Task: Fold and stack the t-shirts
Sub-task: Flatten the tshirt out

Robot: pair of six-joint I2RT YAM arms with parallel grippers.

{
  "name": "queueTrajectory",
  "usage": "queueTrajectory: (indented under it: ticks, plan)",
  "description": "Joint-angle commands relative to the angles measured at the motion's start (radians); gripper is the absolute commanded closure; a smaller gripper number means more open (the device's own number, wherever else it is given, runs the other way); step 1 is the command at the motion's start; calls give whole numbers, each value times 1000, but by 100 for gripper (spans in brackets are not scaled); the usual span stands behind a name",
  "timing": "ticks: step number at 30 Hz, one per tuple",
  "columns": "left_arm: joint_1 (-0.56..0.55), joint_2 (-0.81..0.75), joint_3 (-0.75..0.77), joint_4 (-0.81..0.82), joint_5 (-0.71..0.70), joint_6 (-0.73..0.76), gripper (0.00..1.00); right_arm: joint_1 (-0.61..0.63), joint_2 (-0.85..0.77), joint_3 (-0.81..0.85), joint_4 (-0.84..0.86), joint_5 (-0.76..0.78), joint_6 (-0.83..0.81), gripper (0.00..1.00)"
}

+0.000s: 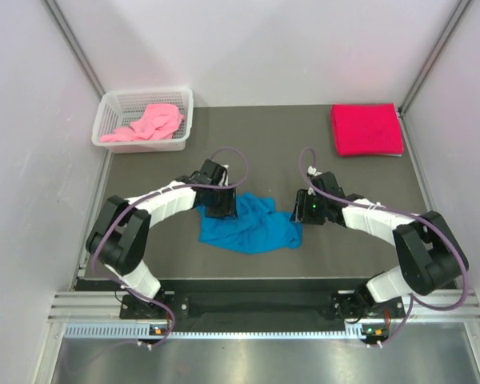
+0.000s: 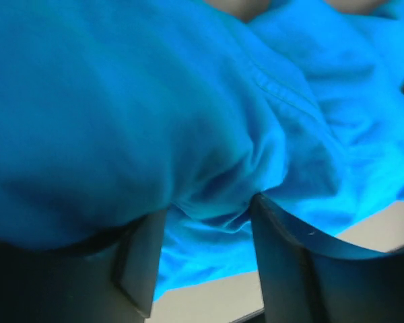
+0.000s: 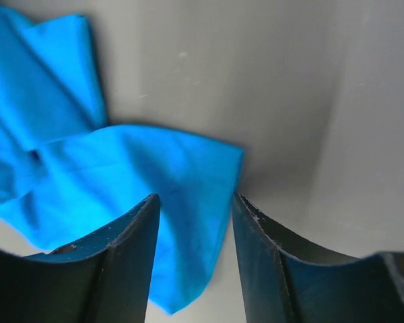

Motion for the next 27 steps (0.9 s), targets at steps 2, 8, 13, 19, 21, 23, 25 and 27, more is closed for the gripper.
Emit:
queueTrajectory:
  ticks: [2,8,13,19,21,23,25,27]
  plan:
    - [-11,36,35,47,-4,-13,48,-12,40,27,52,63,-34,48]
    - [-11,72,71,18,-13,-5,100,-15,50,41,29,122,-33,43]
    - [-11,82,84,18,8,-3,100,-18,125,59,60,92,-33,62]
    - [-10,40,214,-28,-4,-16,100,-41,127,147,-16,133,-56,96]
    - [1,28,306,-87,-20,-7,100,-49,97,229,-101,193,-94,100]
    - [24,22,473,-164,-32,-2,100,-58,37,362,-217,295,-120,100]
    - [41,5,576,-202,-67,16,100,-81,-26,492,-331,383,-129,100]
    - [44,-36,670,-229,-124,23,100,-101,-64,568,-403,424,-132,100]
